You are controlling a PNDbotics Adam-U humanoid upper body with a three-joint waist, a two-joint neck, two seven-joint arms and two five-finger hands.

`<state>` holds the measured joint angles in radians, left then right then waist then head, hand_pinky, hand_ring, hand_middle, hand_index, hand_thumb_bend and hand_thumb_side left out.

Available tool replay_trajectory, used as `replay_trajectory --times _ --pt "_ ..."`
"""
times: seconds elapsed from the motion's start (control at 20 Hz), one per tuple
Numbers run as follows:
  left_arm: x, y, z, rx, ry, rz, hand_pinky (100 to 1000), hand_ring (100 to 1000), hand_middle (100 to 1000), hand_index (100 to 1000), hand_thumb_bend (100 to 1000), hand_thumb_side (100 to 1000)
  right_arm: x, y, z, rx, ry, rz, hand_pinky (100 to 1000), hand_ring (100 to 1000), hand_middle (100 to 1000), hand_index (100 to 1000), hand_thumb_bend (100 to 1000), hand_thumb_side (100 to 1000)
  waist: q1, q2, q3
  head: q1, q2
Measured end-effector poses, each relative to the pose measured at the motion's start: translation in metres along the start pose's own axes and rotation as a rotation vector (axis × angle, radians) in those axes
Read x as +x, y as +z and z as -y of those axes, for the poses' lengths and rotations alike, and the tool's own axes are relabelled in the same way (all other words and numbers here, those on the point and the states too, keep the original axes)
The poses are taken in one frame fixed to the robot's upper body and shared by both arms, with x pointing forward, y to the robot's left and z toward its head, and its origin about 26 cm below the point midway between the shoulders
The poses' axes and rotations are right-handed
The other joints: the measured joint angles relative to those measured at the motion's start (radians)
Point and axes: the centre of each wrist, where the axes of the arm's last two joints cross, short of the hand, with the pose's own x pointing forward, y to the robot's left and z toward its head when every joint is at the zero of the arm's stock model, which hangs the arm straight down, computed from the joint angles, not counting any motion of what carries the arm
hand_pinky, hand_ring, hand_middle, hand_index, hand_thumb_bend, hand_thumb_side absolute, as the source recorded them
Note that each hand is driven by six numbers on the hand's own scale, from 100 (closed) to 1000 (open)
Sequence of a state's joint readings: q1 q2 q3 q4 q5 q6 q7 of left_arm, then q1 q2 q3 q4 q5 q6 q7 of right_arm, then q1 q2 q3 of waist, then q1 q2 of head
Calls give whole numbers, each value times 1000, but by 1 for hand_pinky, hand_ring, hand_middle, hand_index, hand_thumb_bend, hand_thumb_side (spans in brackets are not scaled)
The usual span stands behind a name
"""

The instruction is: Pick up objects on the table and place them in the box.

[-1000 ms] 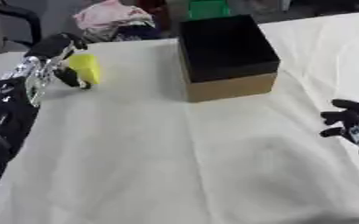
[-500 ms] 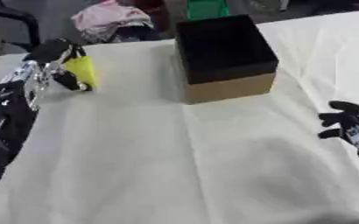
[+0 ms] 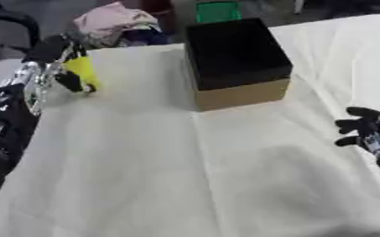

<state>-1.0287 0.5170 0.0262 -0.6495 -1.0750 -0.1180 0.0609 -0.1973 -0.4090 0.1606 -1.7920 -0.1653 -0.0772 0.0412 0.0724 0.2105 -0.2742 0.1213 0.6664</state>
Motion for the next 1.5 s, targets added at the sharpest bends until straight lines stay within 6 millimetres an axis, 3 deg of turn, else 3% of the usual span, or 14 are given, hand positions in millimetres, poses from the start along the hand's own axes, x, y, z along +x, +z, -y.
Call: replay_trajectory --times 0.25,0.65,0.95,1.1,1.5 --pt "27 -8 -9 68 79 106 645 429 310 614 529 100 -1 1 -1 2 -5 -3 621 815 560 829 100 588 -2 -13 -1 0 0" --pt "106 -18 -33 126 211 388 645 437 319 616 523 100 -1 -1 -6 35 -20 -3 622 815 560 829 100 587 -9 -23 -19 13 0" --pt "155 -14 -37 135 262 559 653 461 347 626 517 100 -2 -3 -11 62 -30 -3 622 815 560 829 100 593 -9 -26 -28 19 -5" --pt "169 -13 -35 127 270 604 654 464 351 629 518 100 -1 -5 -13 77 -31 2 622 815 560 829 100 593 -10 -26 -30 21 -10" --pt "191 -9 -18 78 262 671 678 551 474 684 571 100 0 -8 -17 96 -41 11 623 814 560 829 100 600 -13 -25 -48 27 -18"
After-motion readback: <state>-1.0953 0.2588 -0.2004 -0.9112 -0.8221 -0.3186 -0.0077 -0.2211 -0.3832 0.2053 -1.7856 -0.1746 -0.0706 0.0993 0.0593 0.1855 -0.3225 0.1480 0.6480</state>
